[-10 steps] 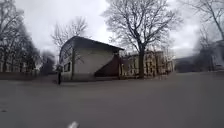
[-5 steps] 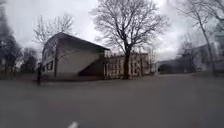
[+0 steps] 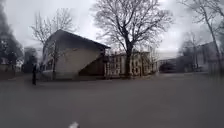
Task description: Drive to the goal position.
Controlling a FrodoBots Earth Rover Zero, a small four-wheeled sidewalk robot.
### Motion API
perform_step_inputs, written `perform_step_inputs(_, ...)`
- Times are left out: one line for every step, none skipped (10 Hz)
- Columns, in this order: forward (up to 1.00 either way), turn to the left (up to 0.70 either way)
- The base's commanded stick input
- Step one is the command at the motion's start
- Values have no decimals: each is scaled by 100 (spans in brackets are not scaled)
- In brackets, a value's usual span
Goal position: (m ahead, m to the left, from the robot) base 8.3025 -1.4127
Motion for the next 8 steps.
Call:
perform_step_inputs(100,0)
perform_step_inputs(100,0)
perform_step_inputs(100,0)
perform_step_inputs(100,0)
perform_step_inputs(100,0)
perform_step_inputs(100,-6)
perform_step_inputs(100,-12)
perform_step_inputs(100,-19)
